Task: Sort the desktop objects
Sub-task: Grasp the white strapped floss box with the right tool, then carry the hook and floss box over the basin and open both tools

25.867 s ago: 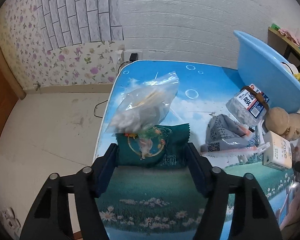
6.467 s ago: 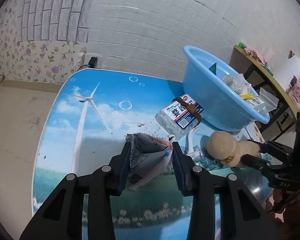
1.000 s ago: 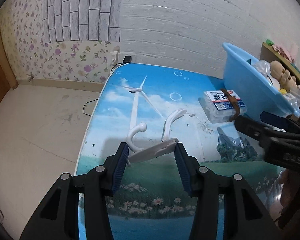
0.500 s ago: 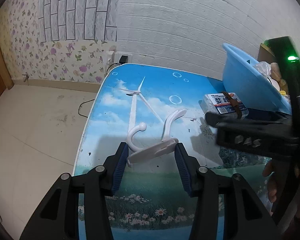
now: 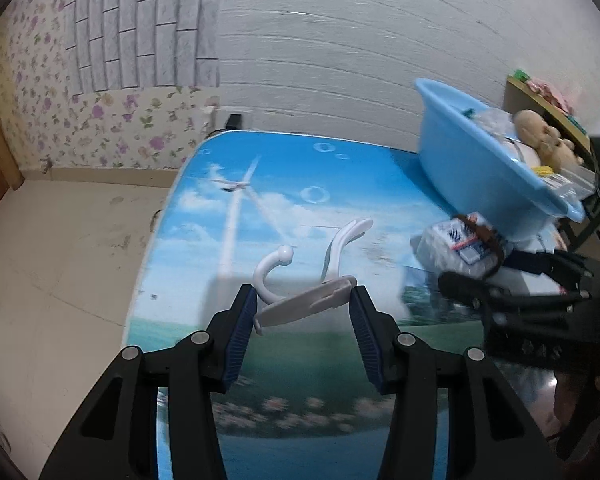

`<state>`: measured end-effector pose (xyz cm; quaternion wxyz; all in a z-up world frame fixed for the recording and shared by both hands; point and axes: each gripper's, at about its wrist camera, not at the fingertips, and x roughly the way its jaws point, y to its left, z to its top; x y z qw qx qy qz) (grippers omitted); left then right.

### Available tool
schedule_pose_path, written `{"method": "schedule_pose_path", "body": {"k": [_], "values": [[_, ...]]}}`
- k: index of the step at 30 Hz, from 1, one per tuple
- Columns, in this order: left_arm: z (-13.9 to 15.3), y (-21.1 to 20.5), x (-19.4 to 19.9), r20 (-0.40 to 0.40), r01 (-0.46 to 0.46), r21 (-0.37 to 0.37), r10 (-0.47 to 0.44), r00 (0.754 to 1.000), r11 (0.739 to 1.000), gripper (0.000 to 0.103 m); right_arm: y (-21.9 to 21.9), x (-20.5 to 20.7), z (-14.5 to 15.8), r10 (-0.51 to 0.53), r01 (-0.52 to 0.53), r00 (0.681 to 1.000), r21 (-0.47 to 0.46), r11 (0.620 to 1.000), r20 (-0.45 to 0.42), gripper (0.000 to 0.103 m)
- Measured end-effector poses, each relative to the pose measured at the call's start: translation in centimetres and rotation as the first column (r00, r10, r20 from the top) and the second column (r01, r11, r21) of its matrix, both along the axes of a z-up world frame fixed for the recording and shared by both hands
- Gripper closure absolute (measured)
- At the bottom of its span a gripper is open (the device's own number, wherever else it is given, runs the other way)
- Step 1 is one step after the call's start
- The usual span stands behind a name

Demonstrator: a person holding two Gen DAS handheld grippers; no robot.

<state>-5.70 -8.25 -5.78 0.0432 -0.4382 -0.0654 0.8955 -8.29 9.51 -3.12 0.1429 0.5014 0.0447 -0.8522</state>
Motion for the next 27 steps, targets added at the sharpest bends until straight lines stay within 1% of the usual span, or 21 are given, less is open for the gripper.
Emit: {"method": "schedule_pose_path", "body": {"k": [2, 5, 9, 12, 15, 17, 19, 22, 25, 27], "values": [[0.3, 1.3, 0.1, 0.005, 0.02, -0.002, -0.02, 1.0, 1.0, 0.056, 1.6, 0.8, 0.5, -0.007, 0.007, 1.0, -0.029, 1.0, 0.0, 0.023], [0.9, 3.4, 0.3, 0.005, 0.065, -0.002, -0.065, 0.998, 0.998, 0.056, 3.7, 2.2, 1.5, -0.015, 0.014, 0.999, -0.02, 1.0, -0.05, 0.023], [1.2, 5.9, 0.7, 0.016, 0.12, 0.014, -0.12, 0.993, 0.993, 0.056, 7.5, 3.2, 2.0, -0.058, 0.055, 0.997, -0.062, 0.997, -0.044, 0.023], [1.2, 7.9, 0.8, 0.036, 0.139, 0.014, -0.139, 0.99, 0.99, 0.056, 10.3, 3.9, 2.2, -0.091, 0.086, 0.994, -0.065, 0.994, -0.067, 0.023], [1.6, 9.7, 1.1, 0.033, 0.153, 0.003, -0.153, 0.988, 0.988, 0.056, 13.4, 4.7, 2.2, -0.133, 0.127, 0.988, -0.086, 0.988, -0.077, 0.023], [1.9, 10.4, 1.3, 0.015, 0.148, 0.033, -0.148, 0.989, 0.988, 0.055, 15.2, 5.1, 2.2, -0.156, 0.149, 0.984, -0.083, 0.985, -0.086, 0.023], [1.7, 11.0, 1.7, 0.021, 0.138, 0.043, -0.139, 0.99, 0.99, 0.055, 17.0, 5.3, 2.0, -0.178, 0.171, 0.98, -0.08, 0.982, -0.086, 0.023], [1.3, 11.9, 1.9, 0.043, 0.123, 0.013, -0.123, 0.991, 0.992, 0.055, 19.3, 5.7, 1.6, -0.197, 0.191, 0.977, -0.085, 0.978, -0.076, 0.023], [1.0, 12.8, 2.1, 0.061, 0.126, -0.035, -0.124, 0.99, 0.991, 0.055, 20.3, 6.1, 1.2, -0.194, 0.187, 0.978, -0.089, 0.978, -0.072, 0.023], [0.7, 13.0, 2.1, 0.073, 0.12, -0.06, -0.116, 0.991, 0.991, 0.055, 19.9, 6.1, 1.0, -0.178, 0.171, 0.981, -0.083, 0.982, -0.074, 0.023]]}}
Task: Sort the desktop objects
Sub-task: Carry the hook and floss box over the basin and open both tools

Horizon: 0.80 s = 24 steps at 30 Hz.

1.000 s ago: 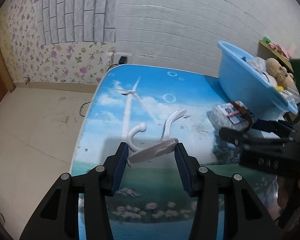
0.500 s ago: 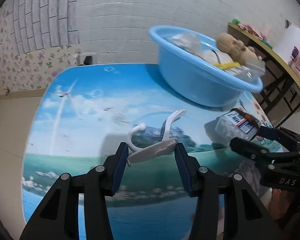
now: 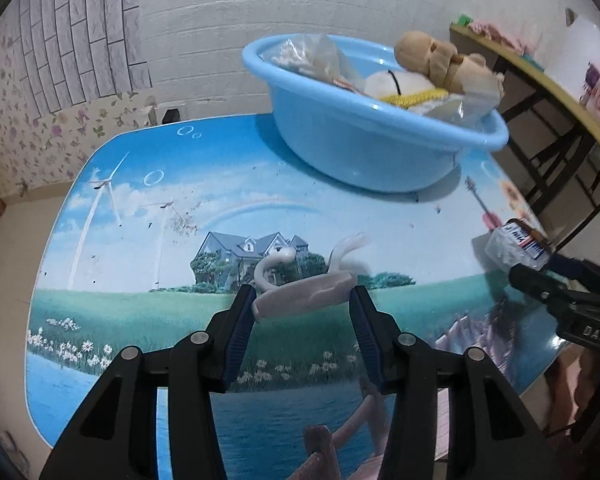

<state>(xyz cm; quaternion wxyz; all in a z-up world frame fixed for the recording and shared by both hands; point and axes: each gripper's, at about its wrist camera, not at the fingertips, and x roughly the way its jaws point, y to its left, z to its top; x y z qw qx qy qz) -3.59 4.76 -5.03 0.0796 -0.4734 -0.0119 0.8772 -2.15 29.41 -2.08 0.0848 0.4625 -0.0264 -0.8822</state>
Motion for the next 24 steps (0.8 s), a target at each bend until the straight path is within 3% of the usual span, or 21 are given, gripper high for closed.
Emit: {"method": "schedule_pose_path", "body": {"k": [3, 5, 9, 16, 24], "values": [[-0.3, 0.1, -0.2, 0.019, -0.018, -0.011, 0.018, 1.0, 1.0, 0.054, -0.7, 0.0, -0.2, 0.036, -0.036, 0.999, 0.013, 0.999, -0.002, 0.022], [-0.4, 0.4, -0.2, 0.028, -0.024, -0.03, 0.025, 0.999, 0.999, 0.044, -0.9, 0.1, -0.6, 0.067, -0.067, 0.998, 0.03, 0.997, 0.0, 0.022], [-0.6, 0.8, -0.3, 0.047, -0.038, -0.049, 0.041, 0.998, 0.998, 0.037, -1.6, 0.4, -0.9, 0.103, -0.102, 0.995, 0.064, 0.993, -0.017, 0.014], [-1.5, 1.1, -0.7, 0.086, -0.048, -0.052, 0.053, 0.995, 0.997, 0.032, -1.7, -0.1, -1.6, 0.104, -0.103, 0.995, 0.069, 0.992, -0.004, 0.014], [-2.0, 2.0, -1.1, 0.062, -0.041, -0.094, 0.047, 0.997, 0.995, 0.015, -1.6, -1.2, -2.1, 0.104, -0.104, 0.995, 0.087, 0.991, 0.009, 0.014]]}}
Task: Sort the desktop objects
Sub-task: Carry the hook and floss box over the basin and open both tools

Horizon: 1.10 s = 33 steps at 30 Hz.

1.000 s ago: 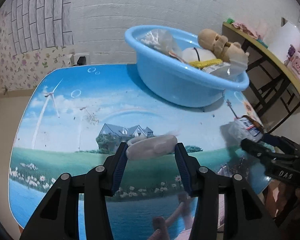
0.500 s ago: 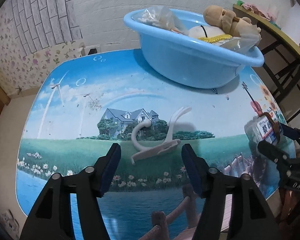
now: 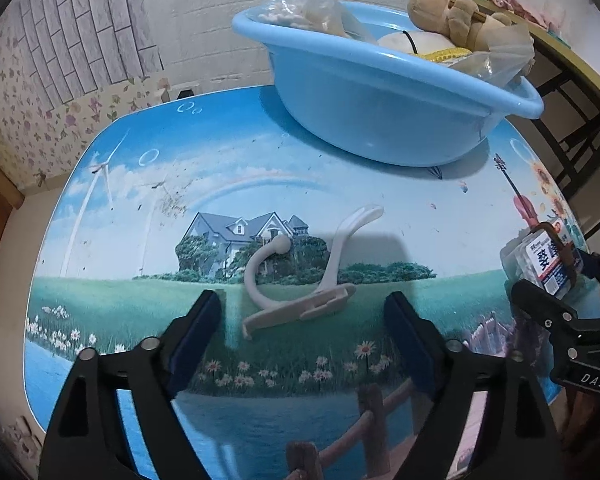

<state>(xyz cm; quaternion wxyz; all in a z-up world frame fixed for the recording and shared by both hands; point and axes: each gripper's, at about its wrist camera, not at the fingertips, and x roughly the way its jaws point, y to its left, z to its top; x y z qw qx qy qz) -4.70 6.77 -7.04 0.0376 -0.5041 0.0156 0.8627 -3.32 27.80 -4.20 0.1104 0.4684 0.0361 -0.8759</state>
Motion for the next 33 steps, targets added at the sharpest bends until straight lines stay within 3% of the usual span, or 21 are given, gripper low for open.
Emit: {"method": "schedule_pose_path", "body": {"k": [4, 12, 13, 15, 17, 19, 25, 33], "values": [[-0.3, 0.2, -0.3, -0.011, 0.002, -0.002, -0.002, 1.0, 1.0, 0.005, -0.1, -0.4, 0.0, 0.006, -0.006, 1.0, 0.013, 1.0, 0.003, 0.014], [-0.3, 0.2, 0.1, -0.036, 0.004, 0.0, -0.004, 0.999, 1.0, 0.003, -0.2, -0.4, -0.2, 0.015, -0.014, 1.0, 0.023, 1.0, -0.014, 0.012], [-0.3, 0.2, 0.1, -0.044, 0.008, 0.002, -0.008, 0.999, 1.0, 0.005, -0.2, -0.4, -0.2, 0.016, -0.016, 1.0, 0.022, 1.0, -0.021, 0.012], [0.0, 0.3, 0.5, -0.073, 0.029, 0.001, -0.029, 0.997, 1.0, 0.022, -0.1, -0.4, -0.2, 0.016, -0.016, 1.0, 0.02, 1.0, -0.022, 0.012], [0.4, 0.4, 0.6, -0.09, 0.037, 0.002, -0.036, 0.995, 0.999, 0.051, -0.1, -0.4, -0.1, 0.009, -0.009, 1.0, 0.021, 1.0, -0.021, 0.014], [0.4, 0.3, 0.6, -0.091, 0.041, 0.003, -0.041, 0.995, 0.999, 0.05, 0.0, -0.3, 0.0, 0.007, -0.006, 1.0, 0.01, 1.0, -0.022, 0.02], [1.2, -0.2, 1.1, -0.109, 0.03, 0.023, -0.028, 0.994, 0.999, 0.05, -0.2, 0.0, 0.5, 0.035, -0.035, 0.999, -0.035, 0.999, -0.004, 0.02], [5.8, -3.3, 2.1, -0.22, -0.036, 0.057, 0.048, 0.974, 0.998, 0.05, -2.8, 1.8, 4.4, 0.187, -0.196, 0.975, -0.073, 0.978, -0.119, 0.02]]}}
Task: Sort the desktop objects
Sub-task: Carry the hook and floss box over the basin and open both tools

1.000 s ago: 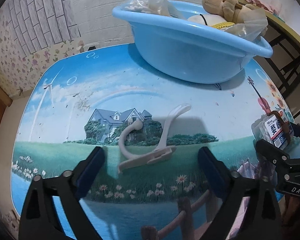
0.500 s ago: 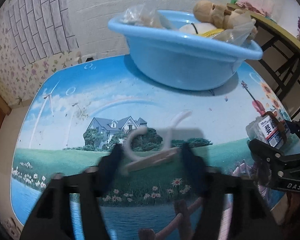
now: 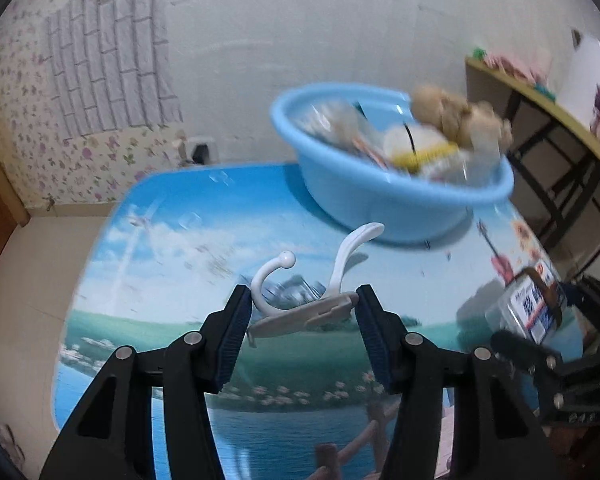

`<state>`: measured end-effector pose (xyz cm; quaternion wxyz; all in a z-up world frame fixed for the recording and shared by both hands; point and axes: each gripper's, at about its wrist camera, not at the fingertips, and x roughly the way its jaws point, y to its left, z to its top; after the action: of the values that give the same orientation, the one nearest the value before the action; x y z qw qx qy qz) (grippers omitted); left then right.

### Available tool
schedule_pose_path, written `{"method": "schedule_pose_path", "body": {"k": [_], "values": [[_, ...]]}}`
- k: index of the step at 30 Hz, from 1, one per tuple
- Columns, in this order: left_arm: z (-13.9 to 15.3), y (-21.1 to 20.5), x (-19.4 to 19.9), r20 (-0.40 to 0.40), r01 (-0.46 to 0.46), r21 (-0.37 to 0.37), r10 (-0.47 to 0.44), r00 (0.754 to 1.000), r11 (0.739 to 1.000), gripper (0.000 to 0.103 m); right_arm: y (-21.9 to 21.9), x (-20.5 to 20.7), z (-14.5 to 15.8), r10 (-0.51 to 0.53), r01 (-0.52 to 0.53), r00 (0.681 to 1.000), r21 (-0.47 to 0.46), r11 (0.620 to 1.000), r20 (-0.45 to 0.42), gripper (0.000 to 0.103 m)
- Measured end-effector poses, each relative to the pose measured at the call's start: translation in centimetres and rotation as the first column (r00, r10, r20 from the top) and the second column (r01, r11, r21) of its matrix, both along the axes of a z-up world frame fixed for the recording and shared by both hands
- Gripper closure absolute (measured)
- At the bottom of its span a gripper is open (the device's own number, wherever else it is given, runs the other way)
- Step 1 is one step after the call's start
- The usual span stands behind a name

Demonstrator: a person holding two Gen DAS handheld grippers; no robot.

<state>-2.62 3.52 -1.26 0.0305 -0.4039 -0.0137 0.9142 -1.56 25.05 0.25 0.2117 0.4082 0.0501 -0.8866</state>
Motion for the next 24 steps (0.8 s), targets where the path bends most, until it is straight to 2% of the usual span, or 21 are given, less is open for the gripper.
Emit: {"method": "schedule_pose_path", "body": {"k": [7, 10, 19, 24], "values": [[3.7, -2.1, 0.3, -0.088, -0.05, 0.022, 0.052, 0.995, 0.999, 0.05, -1.9, 1.0, 3.3, 0.124, -0.129, 0.987, -0.041, 0.991, -0.102, 0.02], [4.7, -2.3, -0.3, -0.107, -0.045, 0.03, 0.048, 0.993, 0.999, 0.05, -2.0, 0.6, 4.7, 0.14, -0.148, 0.979, -0.045, 0.988, -0.148, 0.02], [6.6, 1.2, -4.8, -0.138, 0.053, 0.012, -0.051, 0.989, 0.999, 0.05, -0.3, -2.8, 7.3, 0.056, -0.075, 0.978, -0.089, 0.993, -0.2, 0.02], [6.4, 4.1, -8.6, -0.137, 0.133, 0.001, -0.131, 0.982, 0.991, 0.05, 1.1, -4.2, 7.1, 0.0, -0.018, 0.982, -0.094, 0.995, -0.19, 0.02]]}}
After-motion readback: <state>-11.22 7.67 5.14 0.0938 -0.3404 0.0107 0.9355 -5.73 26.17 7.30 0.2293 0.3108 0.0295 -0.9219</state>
